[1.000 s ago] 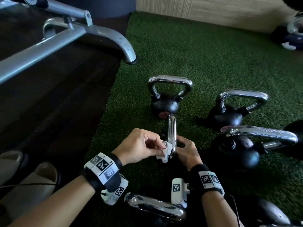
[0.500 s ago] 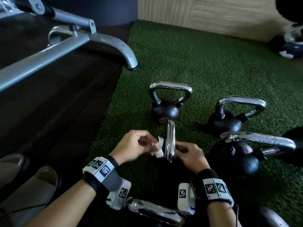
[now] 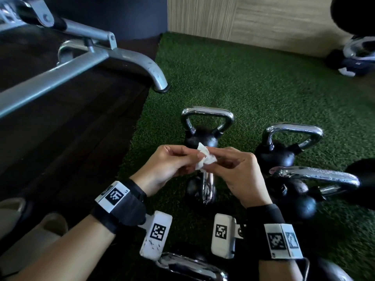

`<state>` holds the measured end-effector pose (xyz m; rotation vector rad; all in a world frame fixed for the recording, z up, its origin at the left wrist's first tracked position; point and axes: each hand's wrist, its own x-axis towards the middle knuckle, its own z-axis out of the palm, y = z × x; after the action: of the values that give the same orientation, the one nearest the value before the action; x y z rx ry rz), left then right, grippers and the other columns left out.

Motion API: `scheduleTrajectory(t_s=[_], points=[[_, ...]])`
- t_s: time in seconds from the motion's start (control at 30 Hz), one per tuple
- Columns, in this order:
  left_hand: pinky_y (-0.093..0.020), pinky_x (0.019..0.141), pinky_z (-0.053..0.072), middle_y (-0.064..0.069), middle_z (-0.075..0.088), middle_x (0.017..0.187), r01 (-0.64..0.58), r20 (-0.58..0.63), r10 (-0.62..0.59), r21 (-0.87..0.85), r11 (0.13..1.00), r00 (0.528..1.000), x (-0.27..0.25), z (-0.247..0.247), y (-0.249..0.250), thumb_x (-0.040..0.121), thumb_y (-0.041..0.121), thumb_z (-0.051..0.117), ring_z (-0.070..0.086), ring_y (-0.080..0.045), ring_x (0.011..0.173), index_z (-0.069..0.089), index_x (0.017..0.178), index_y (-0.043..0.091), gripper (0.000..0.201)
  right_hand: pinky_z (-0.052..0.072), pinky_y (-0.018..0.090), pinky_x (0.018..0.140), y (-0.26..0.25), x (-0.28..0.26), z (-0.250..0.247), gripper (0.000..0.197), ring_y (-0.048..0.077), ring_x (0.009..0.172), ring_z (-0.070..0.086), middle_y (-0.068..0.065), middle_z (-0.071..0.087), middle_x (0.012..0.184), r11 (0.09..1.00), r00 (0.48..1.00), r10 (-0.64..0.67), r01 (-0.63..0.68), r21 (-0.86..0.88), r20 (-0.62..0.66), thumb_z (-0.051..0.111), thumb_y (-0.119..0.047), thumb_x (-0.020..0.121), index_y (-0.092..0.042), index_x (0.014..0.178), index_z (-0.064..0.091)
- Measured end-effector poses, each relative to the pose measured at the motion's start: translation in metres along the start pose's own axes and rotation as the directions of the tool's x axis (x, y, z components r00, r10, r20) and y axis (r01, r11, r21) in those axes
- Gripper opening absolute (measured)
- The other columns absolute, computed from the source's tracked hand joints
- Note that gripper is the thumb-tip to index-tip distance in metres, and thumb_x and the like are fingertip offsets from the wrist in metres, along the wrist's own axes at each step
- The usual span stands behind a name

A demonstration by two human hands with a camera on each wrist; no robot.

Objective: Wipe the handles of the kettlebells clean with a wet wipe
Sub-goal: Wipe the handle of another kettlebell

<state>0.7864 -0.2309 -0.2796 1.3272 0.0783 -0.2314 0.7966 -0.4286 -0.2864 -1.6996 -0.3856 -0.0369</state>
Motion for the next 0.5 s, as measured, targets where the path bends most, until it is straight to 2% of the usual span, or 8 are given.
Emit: scheduleTrajectory(t_s=[0.1,0.17,0.23,0.27,0.3,0.37,0.43,0.5], points=[[-0.021,0.073,0.057,-0.005,0.078,0.095,0.036,0.036,-0.038,0.053,0.998,0.999,0.0,0.003,0.001,0.078,0.036,0.073,0.066,-0.011,0.083,0.081,0.099,0.011,0.034,0.062,0.038,0.088,0.006,-0.001,-0.001,0.034,0.023,0.092,0.078,0.003,0.08,0.101,0.999,0.997,0.029,-0.027,0.033,-0.067,0.09,-0.004,0.073,-0.014,0.105,0.083],[-0.024,0.075,0.054,0.0,0.077,0.1,0.065,0.07,-0.071,0.09,0.994,0.995,0.001,0.0,0.002,0.086,0.04,0.066,0.063,-0.011,0.084,0.081,0.103,0.017,0.033,0.061,0.041,0.09,0.008,-0.002,-0.003,0.032,0.026,0.093,0.078,0.004,0.08,0.101,0.997,0.992,0.057,-0.051,0.054,-0.11,0.088,-0.001,0.074,-0.013,0.102,0.082],[-0.023,0.075,0.052,0.003,0.076,0.103,0.034,0.088,-0.053,0.208,0.978,0.995,0.005,-0.007,-0.001,0.096,0.025,0.065,0.063,-0.01,0.085,0.078,0.11,0.024,0.019,0.062,0.044,0.09,0.011,-0.002,-0.007,0.028,0.03,0.092,0.077,0.006,0.081,0.099,0.996,0.983,0.077,-0.066,0.066,-0.169,0.086,0.002,0.077,-0.015,0.099,0.082],[-0.022,0.075,0.051,0.005,0.075,0.103,-0.006,0.075,-0.02,0.327,0.945,0.997,0.01,-0.013,-0.009,0.095,0.012,0.067,0.064,-0.01,0.087,0.074,0.116,0.027,0.027,0.062,0.044,0.09,0.015,-0.001,-0.01,0.028,0.029,0.09,0.078,0.006,0.081,0.096,0.994,0.973,0.092,-0.078,0.073,-0.21,0.085,0.002,0.078,-0.018,0.097,0.082],[-0.021,0.076,0.051,0.006,0.073,0.108,-0.034,0.066,0.004,0.473,0.88,0.998,0.015,-0.019,-0.019,0.09,0.003,0.069,0.064,-0.011,0.092,0.069,0.122,0.029,0.042,0.062,0.043,0.089,0.021,-0.001,-0.014,0.028,0.028,0.089,0.078,0.007,0.081,0.094,0.991,0.961,0.118,-0.098,0.09,-0.249,0.085,0.002,0.079,-0.021,0.095,0.082],[-0.026,0.092,0.051,0.003,0.06,0.139,-0.023,0.073,-0.056,0.782,0.623,0.996,0.023,-0.03,-0.044,0.081,0.009,0.078,0.06,-0.015,0.117,0.049,0.145,0.029,0.073,0.061,0.048,0.091,0.04,0.0,-0.022,0.024,0.031,0.091,0.078,0.008,0.082,0.092,0.982,0.936,0.18,-0.151,0.117,-0.303,0.085,-0.001,0.079,-0.019,0.094,0.083],[-0.035,0.12,0.033,-0.004,0.025,0.166,-0.073,0.139,-0.179,0.941,0.331,0.974,0.026,-0.031,-0.077,0.072,0.037,0.088,0.031,-0.021,0.15,0.015,0.163,0.016,0.118,0.061,0.055,0.092,0.063,0.0,-0.027,0.023,0.031,0.091,0.078,0.006,0.082,0.091,0.968,0.904,0.251,-0.239,0.078,-0.347,0.088,-0.009,0.075,-0.017,0.095,0.084],[-0.04,0.129,0.013,-0.009,-0.004,0.171,-0.202,0.242,-0.207,0.959,0.198,0.948,0.027,-0.021,-0.107,0.061,0.067,0.084,0.001,-0.023,0.158,-0.008,0.162,0.008,0.148,0.062,0.056,0.089,0.082,-0.001,-0.025,0.022,0.029,0.088,0.079,0.004,0.082,0.087,0.941,0.869,0.329,-0.334,0.051,-0.369,0.089,-0.018,0.07,-0.025,0.09,0.084]])
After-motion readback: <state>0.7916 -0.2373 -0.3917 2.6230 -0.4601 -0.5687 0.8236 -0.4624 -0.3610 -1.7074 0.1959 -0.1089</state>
